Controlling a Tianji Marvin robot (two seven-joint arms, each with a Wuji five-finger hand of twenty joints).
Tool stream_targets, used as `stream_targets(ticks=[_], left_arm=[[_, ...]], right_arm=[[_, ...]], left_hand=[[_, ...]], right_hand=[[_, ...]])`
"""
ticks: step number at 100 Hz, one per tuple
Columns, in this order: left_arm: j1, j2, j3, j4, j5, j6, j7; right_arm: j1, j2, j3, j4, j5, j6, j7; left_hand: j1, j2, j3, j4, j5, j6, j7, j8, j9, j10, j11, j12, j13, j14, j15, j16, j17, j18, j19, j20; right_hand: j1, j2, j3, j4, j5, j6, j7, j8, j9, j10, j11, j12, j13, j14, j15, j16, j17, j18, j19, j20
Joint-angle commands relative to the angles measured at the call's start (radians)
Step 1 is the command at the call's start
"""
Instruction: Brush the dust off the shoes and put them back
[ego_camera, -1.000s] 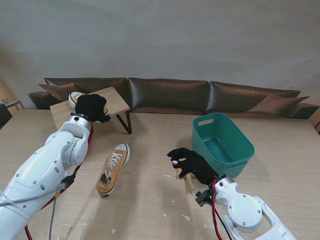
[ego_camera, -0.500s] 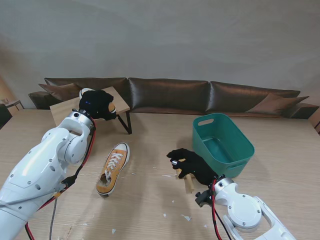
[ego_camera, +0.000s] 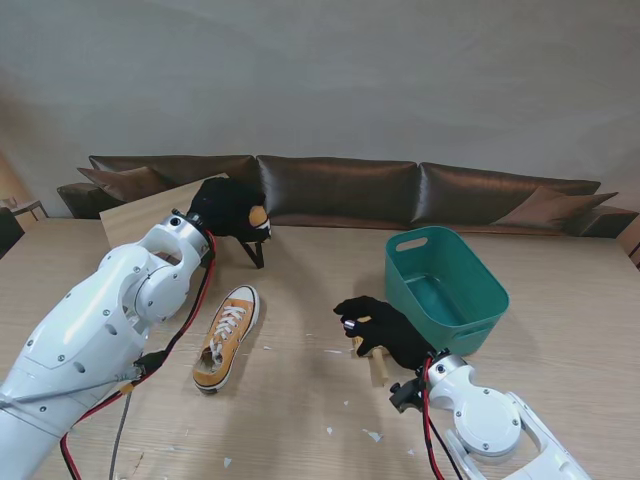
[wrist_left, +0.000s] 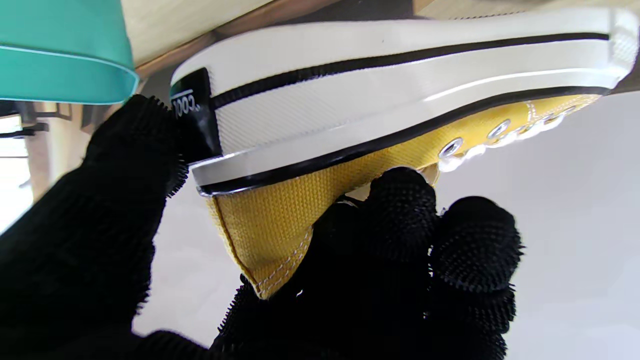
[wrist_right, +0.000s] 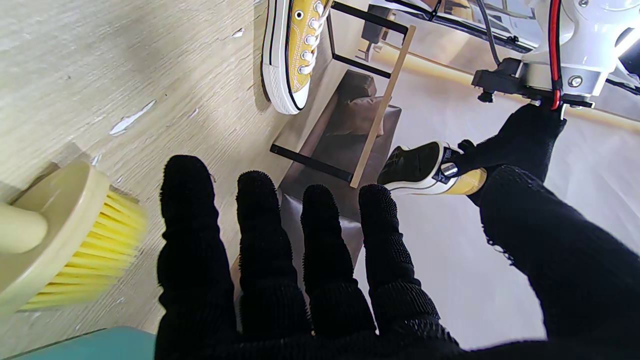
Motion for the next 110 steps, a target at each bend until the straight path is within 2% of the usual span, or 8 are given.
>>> stream_targets(ticks=[1, 34, 61, 83, 110], left_arm=[[-0.026, -0.013, 0.008, -0.031, -0.023, -0.014, -0.026], [-0.052, -0.016, 0.062, -0.044, -0.12, -0.112, -0.097], [-0.022, -0.01, 0.078, -0.075, -0.165, -0.165, -0.153], [0.011, -0.007, 0.085, -0.075, -0.18, -0.19, -0.16], [0.029, -0.005, 0.121, -0.034, -0.179, -0.231, -0.145]], right_arm=[[0.002, -0.006, -0.004, 0.006, 0.001, -0.006, 0.007], [0.015, -0.011, -0.001, 0.024, 0.003, -0.01, -0.007], [0.024, -0.014, 0.001, 0.034, 0.005, -0.009, -0.015], [0.024, -0.013, 0.0, 0.034, 0.004, -0.008, -0.013], [0.023, -0.013, -0.001, 0.035, 0.004, -0.006, -0.011]], left_hand=[[0.303, 0.026, 0.226, 0.058, 0.132, -0.025, 0.616, 0.098, 0.016, -0.153, -0.023, 0.007, 0.065, -0.097, -0.041, 0.011, 0.025, -0.013, -0.007, -0.004], [0.311, 0.04, 0.204, 0.055, 0.123, -0.01, 0.612, 0.103, 0.002, -0.152, -0.03, 0.014, 0.047, -0.093, -0.056, 0.018, 0.004, -0.016, -0.028, -0.003], [0.322, 0.05, 0.183, 0.056, 0.114, 0.003, 0.606, 0.11, -0.007, -0.152, -0.036, 0.019, 0.036, -0.092, -0.071, 0.022, -0.009, -0.02, -0.045, 0.002], [0.328, 0.053, 0.173, 0.057, 0.11, 0.015, 0.603, 0.115, -0.012, -0.149, -0.039, 0.022, 0.029, -0.089, -0.077, 0.024, -0.016, -0.02, -0.053, 0.006], [0.348, 0.062, 0.157, 0.055, 0.104, 0.041, 0.598, 0.125, -0.029, -0.137, -0.037, 0.034, 0.0, -0.068, -0.081, 0.034, -0.063, -0.013, -0.069, 0.02]], right_hand=[[0.003, 0.018, 0.004, -0.005, 0.016, -0.001, 0.0, -0.024, 0.017, 0.014, 0.008, -0.012, 0.014, 0.0, 0.012, 0.013, -0.336, 0.011, -0.021, 0.014], [0.002, 0.017, 0.004, -0.005, 0.017, -0.002, 0.0, -0.024, 0.02, 0.013, 0.008, -0.012, 0.015, 0.0, 0.012, 0.013, -0.335, 0.01, -0.02, 0.014], [0.002, 0.018, 0.004, -0.005, 0.017, -0.002, 0.0, -0.025, 0.019, 0.014, 0.007, -0.012, 0.015, 0.002, 0.012, 0.013, -0.335, 0.01, -0.02, 0.014], [0.003, 0.018, 0.003, -0.006, 0.018, -0.001, -0.001, -0.025, 0.02, 0.014, 0.007, -0.012, 0.015, 0.001, 0.011, 0.013, -0.336, 0.011, -0.02, 0.014], [0.003, 0.018, 0.003, -0.005, 0.02, 0.0, -0.001, -0.025, 0.019, 0.013, 0.007, -0.012, 0.015, 0.001, 0.012, 0.013, -0.336, 0.011, -0.02, 0.013]])
